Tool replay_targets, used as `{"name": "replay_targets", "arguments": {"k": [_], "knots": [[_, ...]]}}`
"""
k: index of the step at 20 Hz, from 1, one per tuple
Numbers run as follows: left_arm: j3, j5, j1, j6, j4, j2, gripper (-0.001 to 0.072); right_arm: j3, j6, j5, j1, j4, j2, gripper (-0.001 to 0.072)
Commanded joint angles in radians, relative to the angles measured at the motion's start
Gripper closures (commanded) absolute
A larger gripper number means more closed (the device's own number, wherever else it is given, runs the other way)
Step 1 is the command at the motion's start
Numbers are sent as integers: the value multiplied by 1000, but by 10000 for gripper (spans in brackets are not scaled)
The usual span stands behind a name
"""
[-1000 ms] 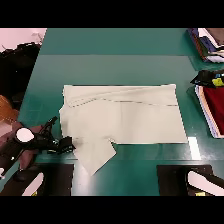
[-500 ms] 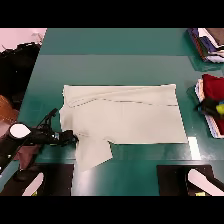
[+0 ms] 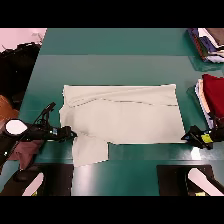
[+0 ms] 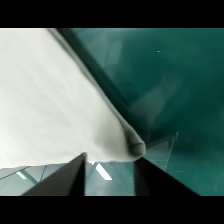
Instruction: Fold the shirts.
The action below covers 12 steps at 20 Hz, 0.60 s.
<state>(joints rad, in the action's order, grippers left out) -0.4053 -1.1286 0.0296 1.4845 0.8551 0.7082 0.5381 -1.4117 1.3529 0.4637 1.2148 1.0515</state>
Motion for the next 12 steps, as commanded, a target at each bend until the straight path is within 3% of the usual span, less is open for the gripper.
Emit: {"name": "replay_targets", "arguments": {"k": [1, 3, 5, 9, 12], "knots": [[-3, 0, 0, 0, 4, -1, 686, -32, 0, -97, -56, -18, -1, 457], [-3, -19, 0, 0, 16, -3, 687, -32, 0, -101, -80, -16, -1, 630], [-6, -39, 0, 7, 59, -18, 688, -32, 2, -89, -93, -12, -10, 691], [-52, -139, 0, 99, 204, -138, 689, -30, 6, -38, -94, -1, -144, 692], [-94, -299, 0, 156, 229, -250, 689, 16, 5, 104, -94, 95, -270, 693]]}}
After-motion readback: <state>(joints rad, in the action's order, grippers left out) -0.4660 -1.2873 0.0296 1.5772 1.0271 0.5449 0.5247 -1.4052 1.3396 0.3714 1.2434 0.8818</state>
